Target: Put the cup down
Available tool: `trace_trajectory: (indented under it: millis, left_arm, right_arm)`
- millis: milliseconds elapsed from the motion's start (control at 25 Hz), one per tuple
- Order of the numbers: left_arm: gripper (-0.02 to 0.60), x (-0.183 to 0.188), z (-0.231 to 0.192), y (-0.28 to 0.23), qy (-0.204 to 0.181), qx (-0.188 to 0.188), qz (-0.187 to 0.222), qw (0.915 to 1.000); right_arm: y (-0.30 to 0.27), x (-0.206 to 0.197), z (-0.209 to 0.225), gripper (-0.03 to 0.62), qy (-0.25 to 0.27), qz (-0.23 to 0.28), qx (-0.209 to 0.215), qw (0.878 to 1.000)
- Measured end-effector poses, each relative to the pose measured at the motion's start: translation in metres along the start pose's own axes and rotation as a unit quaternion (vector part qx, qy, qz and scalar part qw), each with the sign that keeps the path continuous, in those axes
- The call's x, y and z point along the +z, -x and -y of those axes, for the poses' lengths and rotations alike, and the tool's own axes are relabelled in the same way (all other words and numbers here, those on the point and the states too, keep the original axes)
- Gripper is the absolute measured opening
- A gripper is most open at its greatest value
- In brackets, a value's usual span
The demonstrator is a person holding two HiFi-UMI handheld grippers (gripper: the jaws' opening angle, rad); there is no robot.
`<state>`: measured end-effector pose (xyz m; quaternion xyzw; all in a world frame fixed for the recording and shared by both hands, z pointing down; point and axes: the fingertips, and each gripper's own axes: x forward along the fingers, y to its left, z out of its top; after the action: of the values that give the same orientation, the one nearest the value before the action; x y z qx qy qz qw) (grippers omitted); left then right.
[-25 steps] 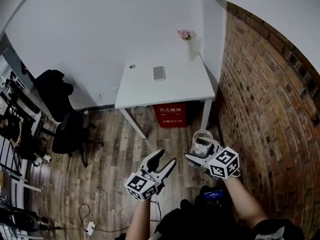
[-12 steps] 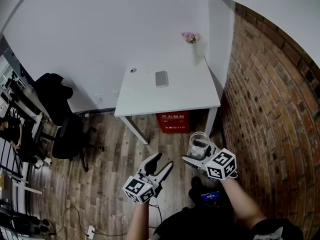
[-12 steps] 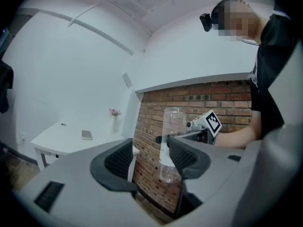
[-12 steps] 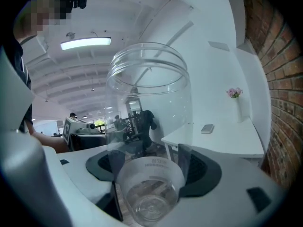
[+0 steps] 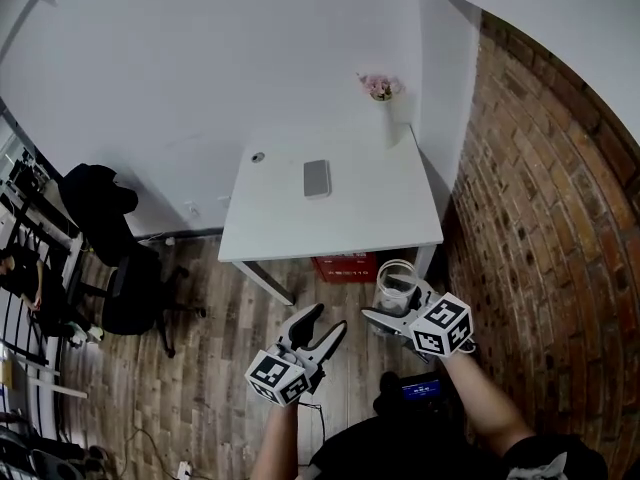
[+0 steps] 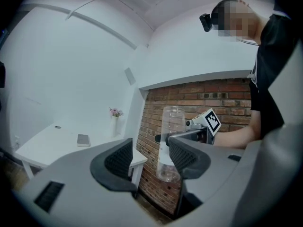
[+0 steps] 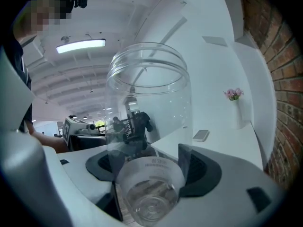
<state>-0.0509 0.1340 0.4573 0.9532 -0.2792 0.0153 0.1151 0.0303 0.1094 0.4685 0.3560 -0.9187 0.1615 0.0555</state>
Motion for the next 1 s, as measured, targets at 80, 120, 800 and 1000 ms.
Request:
trace_trajectory:
  millis: [80, 120, 800, 1000]
  left_arm:
    - [0.249, 0.002, -0.011, -0.015, 0.000, 0.005, -0.003, 1.0000]
    - [0.249, 0.004, -0.016, -0.022, 0.001, 0.007, -0.003, 1.0000]
    - [0.245, 0.001, -0.082, -0.071, 0.026, 0.043, -0.017, 0.9986]
    - [0.245, 0.004, -0.112, -0.087, 0.025, 0.034, -0.012, 0.9991]
  right_arm:
    - [-0.006, 0.005, 0.017, 0.359, -0.001, -0.002, 0.003, 1.000]
    - [-0.008, 0.006, 0.024, 0.359, -0.001, -0.003, 0.005, 1.000]
    - [-0.054, 0.012, 0.102, 0.359, -0.029, -0.012, 0.023, 0.999]
    - [-0.074, 0.017, 0.123, 0.359, -0.029, -0.016, 0.013, 0.999]
